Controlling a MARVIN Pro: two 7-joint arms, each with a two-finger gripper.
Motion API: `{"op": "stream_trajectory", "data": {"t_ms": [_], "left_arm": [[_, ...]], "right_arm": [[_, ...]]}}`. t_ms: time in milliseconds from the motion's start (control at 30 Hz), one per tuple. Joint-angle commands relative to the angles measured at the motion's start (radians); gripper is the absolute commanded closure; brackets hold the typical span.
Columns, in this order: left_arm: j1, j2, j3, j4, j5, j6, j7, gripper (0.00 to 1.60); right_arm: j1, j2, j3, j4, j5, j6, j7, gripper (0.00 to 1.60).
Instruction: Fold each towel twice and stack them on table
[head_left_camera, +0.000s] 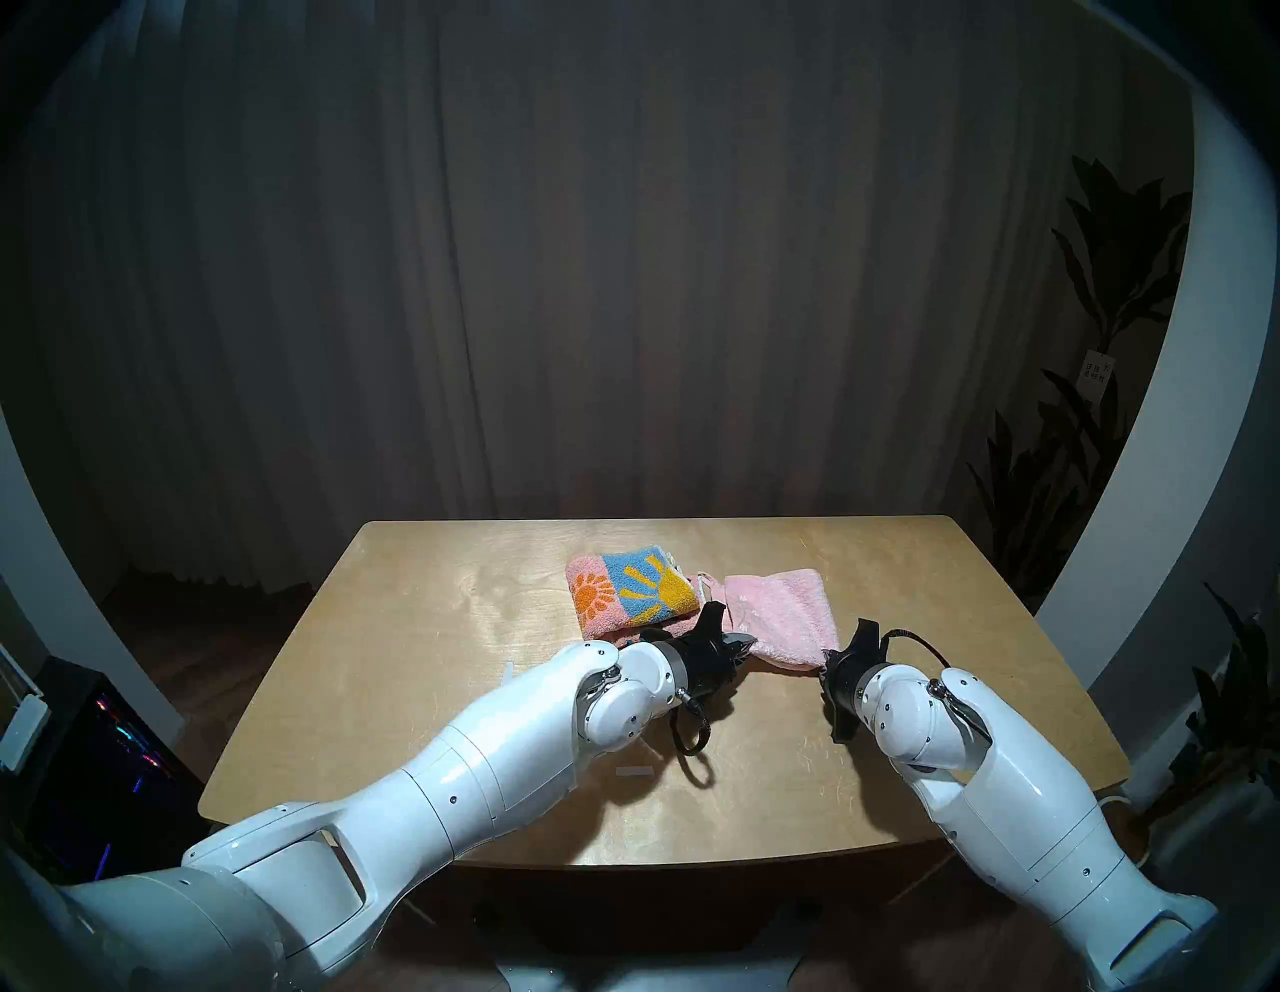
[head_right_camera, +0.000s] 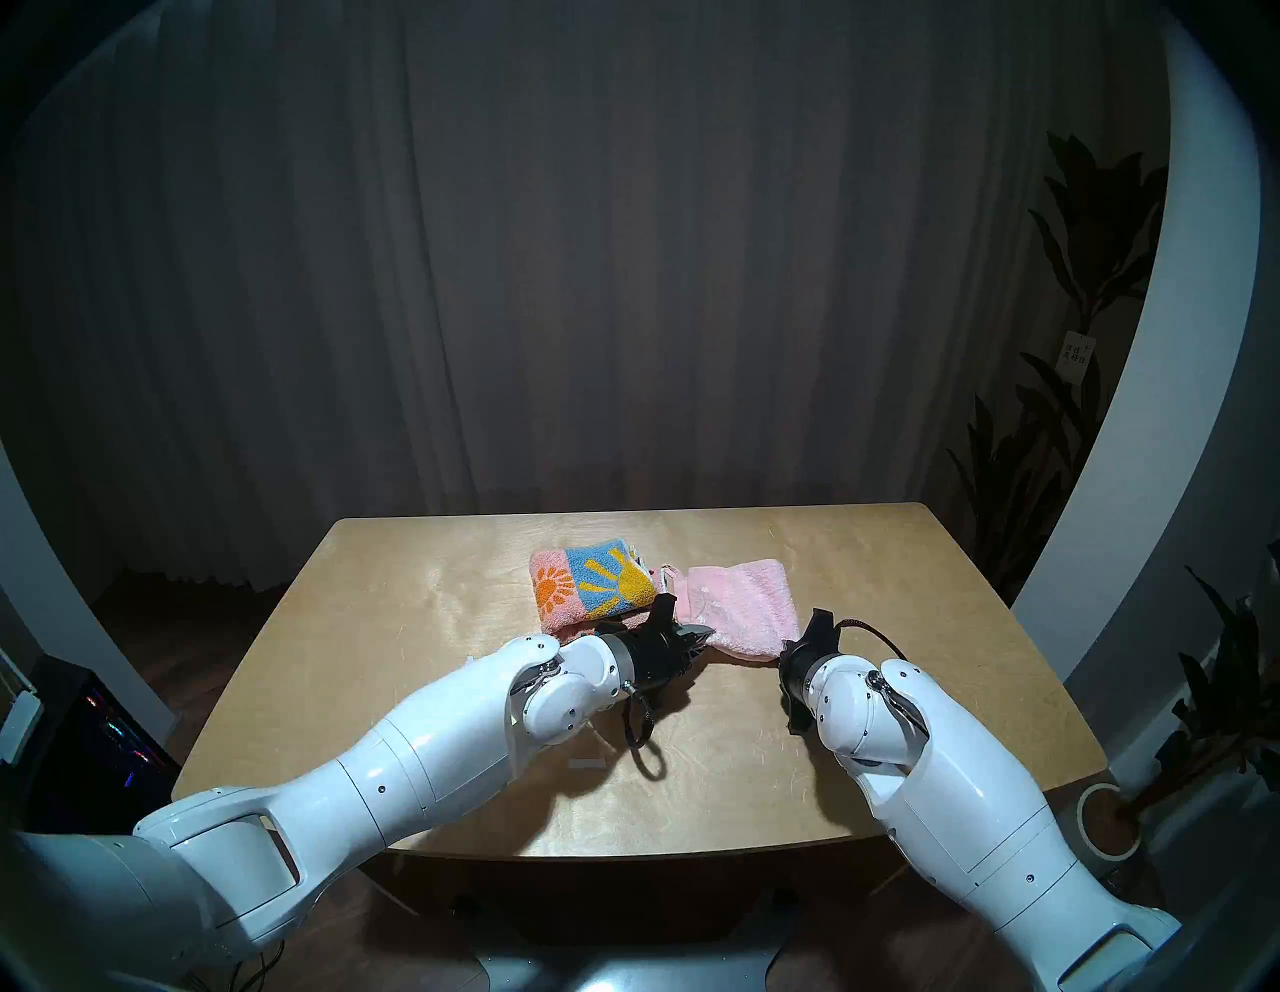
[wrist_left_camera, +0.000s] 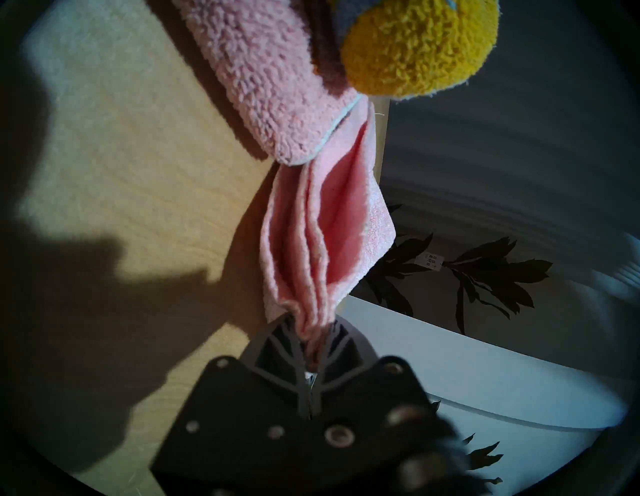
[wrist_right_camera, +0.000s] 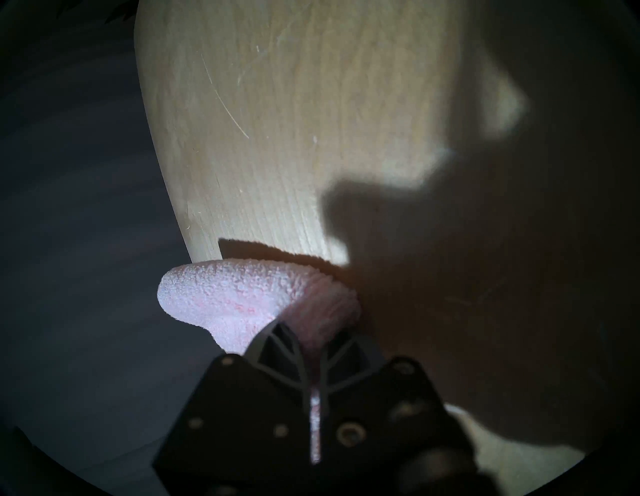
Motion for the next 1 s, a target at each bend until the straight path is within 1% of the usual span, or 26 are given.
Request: {"op": "stream_trajectory", "data": {"t_ms": [0, 100, 133, 200, 233, 267, 300, 367, 400, 433, 567, 600, 733, 867, 967], "left_arm": [[0.036, -0.012, 0.025, 0.104, 0.027, -0.043, -0.006, 1.6], [0.031, -0.018, 0.024, 0.115, 0.031, -0.041, -0.014, 1.6], [0.036, -0.011, 0.023, 0.098, 0.03, -0.047, -0.012, 1.6], [0.032, -0.017, 0.023, 0.106, 0.036, -0.047, -0.023, 1.6], [0.026, -0.028, 0.022, 0.125, 0.037, -0.045, -0.032, 1.6], [0.035, -0.015, 0.02, 0.093, 0.04, -0.058, -0.032, 1.6], [0.018, -0.032, 0.027, 0.132, 0.053, -0.043, -0.05, 1.6], [0.028, -0.023, 0.02, 0.103, 0.055, -0.06, -0.06, 1.6], [0.019, -0.029, 0.025, 0.117, 0.067, -0.055, -0.072, 1.6], [0.022, -0.023, 0.025, 0.101, 0.071, -0.061, -0.072, 1.6], [0.014, -0.036, 0.02, 0.115, 0.084, -0.062, -0.107, 1.6], [0.015, -0.032, 0.022, 0.102, 0.095, -0.071, -0.115, 1.6], [0.008, -0.046, 0.015, 0.11, 0.108, -0.081, -0.145, 1.6], [-0.001, -0.055, 0.001, 0.11, 0.111, -0.09, -0.167, 1.6], [-0.015, -0.06, -0.004, 0.121, 0.126, -0.081, -0.205, 1.6]], "right_arm": [[-0.044, -0.002, -0.006, 0.082, 0.012, -0.01, -0.008, 1.6], [-0.044, -0.002, 0.005, 0.076, 0.02, -0.013, -0.002, 1.6], [-0.044, -0.002, 0.008, 0.073, 0.021, -0.013, 0.0, 1.6], [-0.044, -0.002, 0.017, 0.064, 0.028, -0.015, 0.003, 1.6], [-0.045, -0.002, 0.023, 0.057, 0.033, -0.016, 0.007, 1.6], [-0.046, -0.001, 0.027, 0.051, 0.035, -0.018, 0.01, 1.6], [-0.047, 0.0, 0.034, 0.043, 0.042, -0.017, 0.009, 1.6], [-0.05, 0.0, 0.045, 0.029, 0.051, -0.019, 0.013, 1.6], [-0.051, -0.001, 0.05, 0.025, 0.055, -0.018, 0.016, 1.6], [-0.052, -0.001, 0.053, 0.023, 0.057, -0.019, 0.016, 1.6], [-0.056, -0.005, 0.066, 0.015, 0.068, -0.015, 0.027, 1.6], [-0.058, -0.004, 0.068, 0.009, 0.067, -0.013, 0.033, 1.6], [-0.064, 0.0, 0.076, -0.01, 0.071, -0.008, 0.051, 1.6], [-0.055, 0.0, 0.09, -0.027, 0.087, -0.012, 0.055, 1.6], [-0.051, 0.0, 0.092, -0.033, 0.093, -0.011, 0.056, 1.6]]}}
